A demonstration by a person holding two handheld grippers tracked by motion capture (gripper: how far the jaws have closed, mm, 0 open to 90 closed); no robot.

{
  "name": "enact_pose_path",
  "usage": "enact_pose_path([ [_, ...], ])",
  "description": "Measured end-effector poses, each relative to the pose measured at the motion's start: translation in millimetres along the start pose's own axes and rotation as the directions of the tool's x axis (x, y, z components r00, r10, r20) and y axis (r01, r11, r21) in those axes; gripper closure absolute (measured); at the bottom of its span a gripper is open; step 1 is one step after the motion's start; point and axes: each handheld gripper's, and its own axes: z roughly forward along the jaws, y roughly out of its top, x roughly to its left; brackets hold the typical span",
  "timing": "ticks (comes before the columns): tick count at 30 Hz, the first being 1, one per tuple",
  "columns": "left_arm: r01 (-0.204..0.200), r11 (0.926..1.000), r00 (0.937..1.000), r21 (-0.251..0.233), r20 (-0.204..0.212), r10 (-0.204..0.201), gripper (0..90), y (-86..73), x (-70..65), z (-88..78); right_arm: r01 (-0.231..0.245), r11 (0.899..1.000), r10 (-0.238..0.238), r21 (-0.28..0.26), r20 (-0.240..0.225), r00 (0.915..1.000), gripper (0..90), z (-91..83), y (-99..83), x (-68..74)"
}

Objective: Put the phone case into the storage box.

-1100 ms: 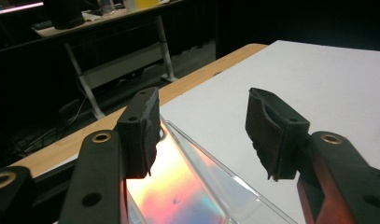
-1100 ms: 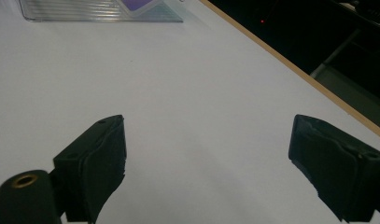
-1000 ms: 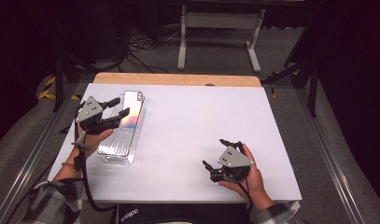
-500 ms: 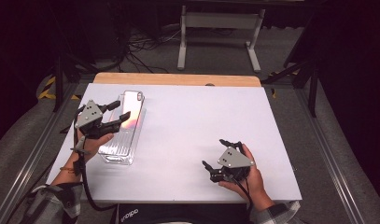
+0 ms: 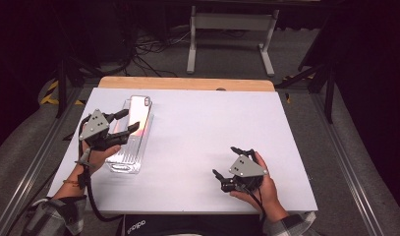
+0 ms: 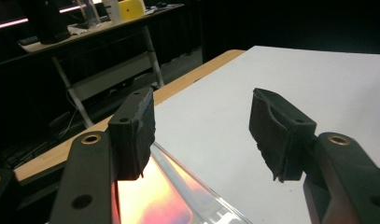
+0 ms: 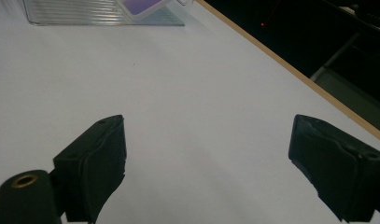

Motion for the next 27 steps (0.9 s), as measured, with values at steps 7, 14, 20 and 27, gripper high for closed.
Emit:
enact_pose_path([
  [7, -0.007, 0.9999, 1.0, -0.012, 0.004, 0.007, 38.4, 1.6, -5.1, -3.8, -0.002, 1.0, 0.002, -0.005, -0.001, 1.0, 11.9, -0.9, 0.7, 0.0],
  [14, -0.011, 0.9999, 0.9998, -0.013, 0.016, 0.011, 35.6, 2.4, -10.9, -5.0, -0.003, 1.0, 0.003, -0.014, -0.001, 1.0, 11.9, -1.6, 1.2, 0.2],
  [20, -0.005, 0.9999, 0.9994, -0.015, 0.034, 0.005, 32.3, 1.8, -13.9, -5.7, -0.009, 0.999, 0.009, -0.031, -0.005, 0.9999, 11.1, -3.1, 1.6, -0.3],
  [27, -0.006, 0.9999, 0.9994, -0.015, 0.035, 0.007, 27.6, 0.9, -18.0, -7.4, -0.013, 0.998, 0.013, -0.06, -0.008, 0.9999, 9.6, -5.5, 2.2, -1.4],
])
